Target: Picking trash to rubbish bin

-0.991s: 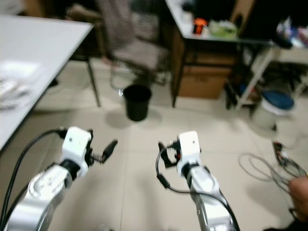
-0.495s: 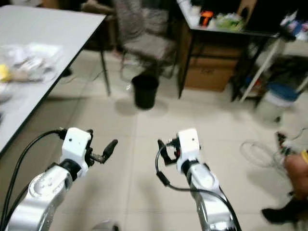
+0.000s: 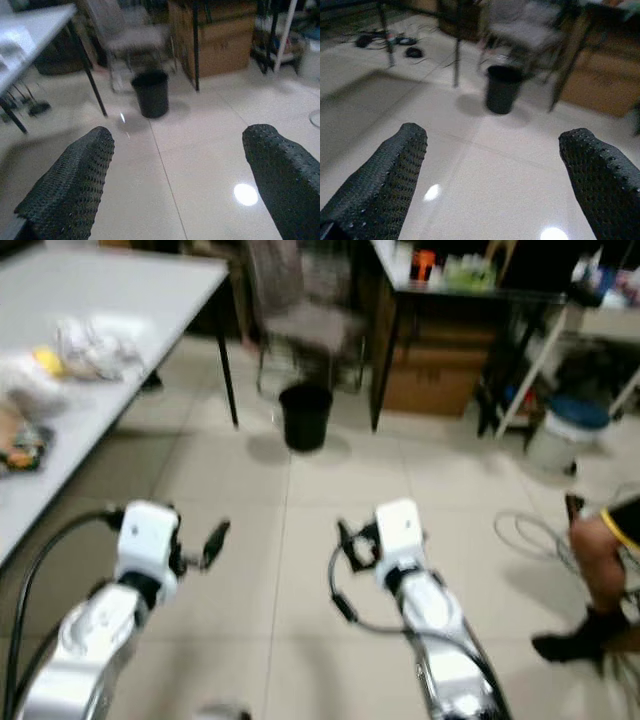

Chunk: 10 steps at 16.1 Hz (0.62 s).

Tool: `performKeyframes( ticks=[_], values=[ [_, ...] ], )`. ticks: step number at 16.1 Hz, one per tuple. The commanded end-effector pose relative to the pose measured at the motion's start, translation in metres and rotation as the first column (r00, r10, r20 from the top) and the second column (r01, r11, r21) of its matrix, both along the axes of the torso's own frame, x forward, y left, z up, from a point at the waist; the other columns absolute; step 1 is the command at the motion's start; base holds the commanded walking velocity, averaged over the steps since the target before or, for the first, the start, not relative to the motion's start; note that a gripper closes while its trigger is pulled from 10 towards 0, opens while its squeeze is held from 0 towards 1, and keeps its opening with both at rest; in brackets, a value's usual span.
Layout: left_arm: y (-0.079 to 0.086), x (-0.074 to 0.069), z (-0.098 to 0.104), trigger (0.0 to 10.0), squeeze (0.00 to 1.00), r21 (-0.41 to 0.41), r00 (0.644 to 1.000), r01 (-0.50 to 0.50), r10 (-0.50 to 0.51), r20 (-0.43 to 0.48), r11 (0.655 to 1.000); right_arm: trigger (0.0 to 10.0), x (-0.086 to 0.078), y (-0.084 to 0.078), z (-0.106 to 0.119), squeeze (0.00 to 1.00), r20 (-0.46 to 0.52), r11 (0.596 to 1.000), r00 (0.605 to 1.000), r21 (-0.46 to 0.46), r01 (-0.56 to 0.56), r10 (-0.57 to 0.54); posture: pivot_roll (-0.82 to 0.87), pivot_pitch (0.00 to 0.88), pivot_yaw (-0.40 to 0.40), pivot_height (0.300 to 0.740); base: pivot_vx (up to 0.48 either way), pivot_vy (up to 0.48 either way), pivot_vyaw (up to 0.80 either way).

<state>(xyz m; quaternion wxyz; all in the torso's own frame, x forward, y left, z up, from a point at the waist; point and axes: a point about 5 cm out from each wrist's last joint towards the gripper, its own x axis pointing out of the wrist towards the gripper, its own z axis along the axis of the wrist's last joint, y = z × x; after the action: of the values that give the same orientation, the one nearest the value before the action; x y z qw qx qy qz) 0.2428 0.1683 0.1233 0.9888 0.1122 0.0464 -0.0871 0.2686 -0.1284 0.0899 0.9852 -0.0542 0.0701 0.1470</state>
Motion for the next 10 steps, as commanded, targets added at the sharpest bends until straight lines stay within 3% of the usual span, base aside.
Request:
performKeyframes(
  ticks=[1,2,4,7,10],
  values=[
    [0.005,0.005,0.013,10.0,0.00,0.029,0.995,-0.056,0.053,0.080,0.998,10.0,0.005,0.001,0.007,0.00,0.046,1.000,0.999,-0.029,-0.006,0.008,0.01,0.040,-0.079,0.740,0.000,0.000,0.00],
    [0.006,0.005,0.016,10.0,0.00,0.033,0.993,-0.066,0.063,0.095,0.997,10.0,0.006,0.002,0.009,0.00,0.047,0.999,0.999,-0.027,-0.019,0.020,0.02,0.040,-0.080,0.740,0.000,0.000,0.00],
    [0.007,0.009,0.024,10.0,0.00,0.022,0.991,-0.087,0.084,0.105,0.996,10.0,0.013,0.008,0.026,0.00,0.101,0.997,0.992,-0.025,-0.077,0.080,0.02,0.040,-0.085,0.740,0.000,0.000,0.80],
    [0.002,0.014,0.035,10.0,0.00,0.058,0.987,-0.057,0.048,0.155,0.997,10.0,0.018,0.012,0.035,0.00,0.138,0.995,0.985,-0.027,-0.101,0.103,0.02,0.042,-0.089,0.740,0.000,0.000,0.80],
    [0.005,0.016,0.041,10.0,0.00,0.064,0.980,-0.100,0.087,0.181,0.993,10.0,0.019,0.012,0.037,0.00,0.147,0.992,0.982,-0.050,-0.112,0.119,0.03,0.043,-0.089,0.740,0.000,0.000,0.80]
  ],
)
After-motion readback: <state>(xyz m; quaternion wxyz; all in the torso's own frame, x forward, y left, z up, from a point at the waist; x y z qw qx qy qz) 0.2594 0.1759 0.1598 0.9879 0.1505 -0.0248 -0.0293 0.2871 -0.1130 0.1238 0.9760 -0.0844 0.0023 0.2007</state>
